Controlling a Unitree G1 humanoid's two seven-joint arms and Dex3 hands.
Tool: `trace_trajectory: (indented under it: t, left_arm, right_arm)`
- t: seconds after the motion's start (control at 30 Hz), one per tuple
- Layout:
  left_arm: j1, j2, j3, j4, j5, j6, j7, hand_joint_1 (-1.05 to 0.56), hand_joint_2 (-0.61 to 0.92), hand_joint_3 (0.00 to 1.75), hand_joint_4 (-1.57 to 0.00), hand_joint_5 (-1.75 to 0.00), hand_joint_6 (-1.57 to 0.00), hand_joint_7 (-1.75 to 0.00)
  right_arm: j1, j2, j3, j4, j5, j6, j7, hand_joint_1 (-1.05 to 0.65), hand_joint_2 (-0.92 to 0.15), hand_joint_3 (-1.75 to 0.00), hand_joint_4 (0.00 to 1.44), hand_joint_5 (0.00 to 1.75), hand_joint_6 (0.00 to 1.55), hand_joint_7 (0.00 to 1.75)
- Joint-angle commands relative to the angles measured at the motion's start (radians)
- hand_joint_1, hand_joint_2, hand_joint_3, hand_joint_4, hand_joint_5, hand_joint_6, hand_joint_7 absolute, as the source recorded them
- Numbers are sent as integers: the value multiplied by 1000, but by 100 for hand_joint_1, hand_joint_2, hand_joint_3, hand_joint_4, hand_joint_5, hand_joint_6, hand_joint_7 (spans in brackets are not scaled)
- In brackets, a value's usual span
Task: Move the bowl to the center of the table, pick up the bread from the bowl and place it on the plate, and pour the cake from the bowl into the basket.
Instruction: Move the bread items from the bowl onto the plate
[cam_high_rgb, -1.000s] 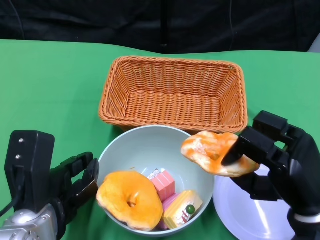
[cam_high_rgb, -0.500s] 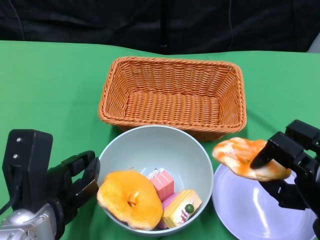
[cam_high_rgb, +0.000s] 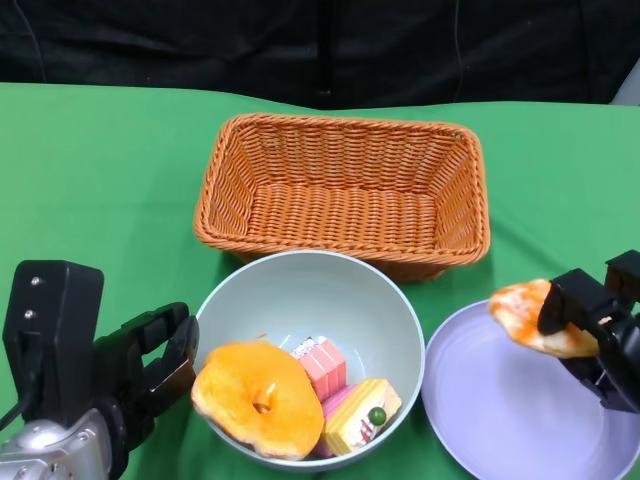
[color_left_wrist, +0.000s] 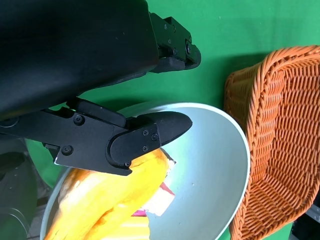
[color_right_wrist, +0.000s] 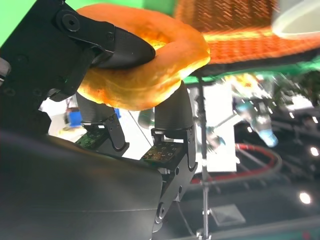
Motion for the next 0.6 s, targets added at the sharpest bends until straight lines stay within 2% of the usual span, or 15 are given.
trace_trajectory:
  t: [0.03,0.17,0.2,0.23,0.27,0.3,0.33,0.4,0.43,0.47,0.6]
  left_arm:
    - [4,17,2,-12,0,2,-13,-49,92,71,0,-44,-17,0]
    - [8,17,3,-10,1,-6,-18,-49,92,71,0,-44,-18,0]
    - [9,16,6,-11,1,-5,-18,-49,92,71,0,-44,-18,0]
    - [9,15,8,-11,0,-3,-17,-49,92,71,0,-44,-19,-1]
    - [9,16,10,-11,0,-2,-17,-49,92,70,0,-45,-19,-1]
    - [9,16,11,-10,0,-1,-17,-49,92,70,0,-45,-19,-1]
    - [9,17,10,-11,0,0,-18,-49,92,70,0,-45,-19,-1]
    - [8,19,7,-12,1,1,-19,-49,92,70,0,-44,-19,-1]
    - [8,18,7,-12,1,0,-20,-49,92,70,0,-44,-19,-1]
    - [8,18,7,-12,0,-1,-20,-49,92,70,0,-44,-19,-1]
    - [7,11,11,-13,-1,1,-14,-49,92,70,0,-45,-19,-1]
  right_arm:
    - [-44,-26,28,55,-14,41,-3,-17,-29,-112,90,175,68,175]
    - [-61,-27,57,83,-5,86,35,-20,-33,-109,90,175,68,175]
    - [-52,-28,60,64,10,106,100,-21,-36,-107,88,175,68,170]
    - [-43,-30,63,45,24,125,161,-29,-52,-79,86,156,76,123]
    - [-35,-33,65,25,44,138,233,-33,-66,-53,85,142,85,92]
    - [-30,-37,67,10,59,147,283,-34,-78,-35,81,124,87,65]
    - [-24,-45,70,-5,81,151,349,-36,-86,-24,74,108,87,41]
    - [-12,-61,74,-41,130,162,487,-44,-91,-25,53,78,70,15]
    - [-2,-66,70,-65,169,167,557,-52,-91,-25,35,64,55,6]
    - [4,-68,67,-83,195,173,601,-57,-92,-26,26,58,46,3]
    - [51,-78,36,-198,327,194,772,-74,-92,-29,7,47,27,0]
